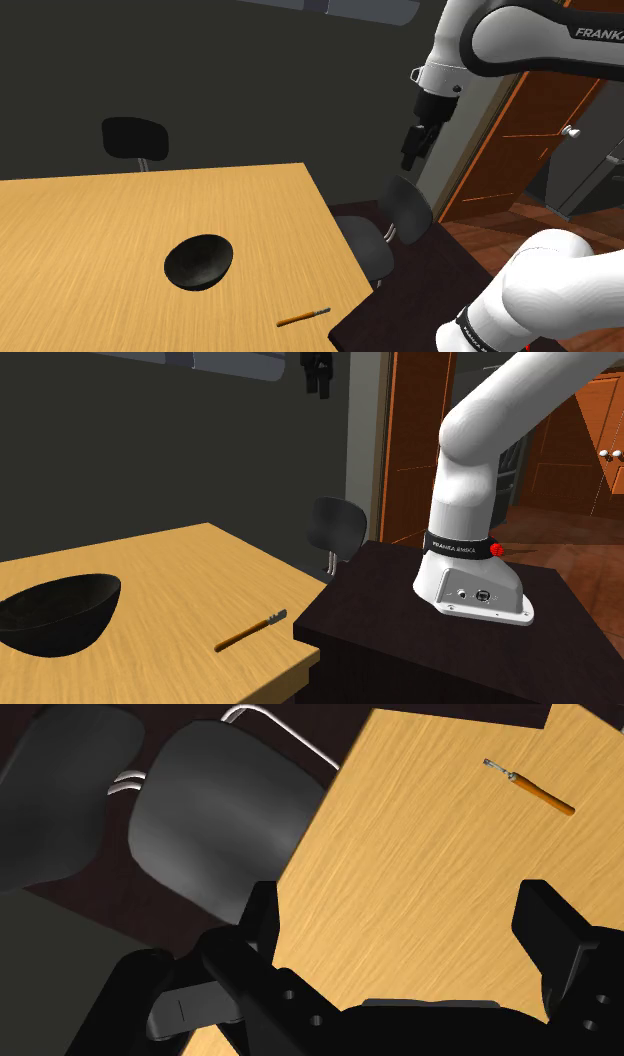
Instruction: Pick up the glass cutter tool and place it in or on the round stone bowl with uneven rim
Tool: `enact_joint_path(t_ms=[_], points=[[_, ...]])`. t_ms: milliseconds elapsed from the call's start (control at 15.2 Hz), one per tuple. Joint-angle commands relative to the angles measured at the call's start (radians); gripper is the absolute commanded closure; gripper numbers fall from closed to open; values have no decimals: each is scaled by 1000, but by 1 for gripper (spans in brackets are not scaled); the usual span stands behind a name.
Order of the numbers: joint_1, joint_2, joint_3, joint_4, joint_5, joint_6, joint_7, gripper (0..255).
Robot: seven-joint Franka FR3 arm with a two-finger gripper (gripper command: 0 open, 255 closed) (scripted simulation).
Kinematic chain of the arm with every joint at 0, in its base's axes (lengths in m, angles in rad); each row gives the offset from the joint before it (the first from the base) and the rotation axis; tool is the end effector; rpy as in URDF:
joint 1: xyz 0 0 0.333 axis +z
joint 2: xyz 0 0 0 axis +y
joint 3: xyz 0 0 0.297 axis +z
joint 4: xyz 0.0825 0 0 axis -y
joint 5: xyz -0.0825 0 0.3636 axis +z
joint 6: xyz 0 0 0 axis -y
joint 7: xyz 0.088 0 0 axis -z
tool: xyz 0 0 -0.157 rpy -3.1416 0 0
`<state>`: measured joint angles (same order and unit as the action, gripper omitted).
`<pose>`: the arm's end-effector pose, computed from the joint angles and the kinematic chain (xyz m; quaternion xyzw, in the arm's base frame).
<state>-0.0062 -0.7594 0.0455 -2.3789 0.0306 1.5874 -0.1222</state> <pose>0.3052 0.0185 0.5098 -0.9971 -0.0737 0.0163 0.0004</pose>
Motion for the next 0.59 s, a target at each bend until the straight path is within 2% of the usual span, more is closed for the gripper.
enact_joint_path(t_ms=[0, 528], points=[[0, 0, 0, 0, 0, 0, 0, 0], [99, 95, 43, -167, 29, 261, -121, 0]])
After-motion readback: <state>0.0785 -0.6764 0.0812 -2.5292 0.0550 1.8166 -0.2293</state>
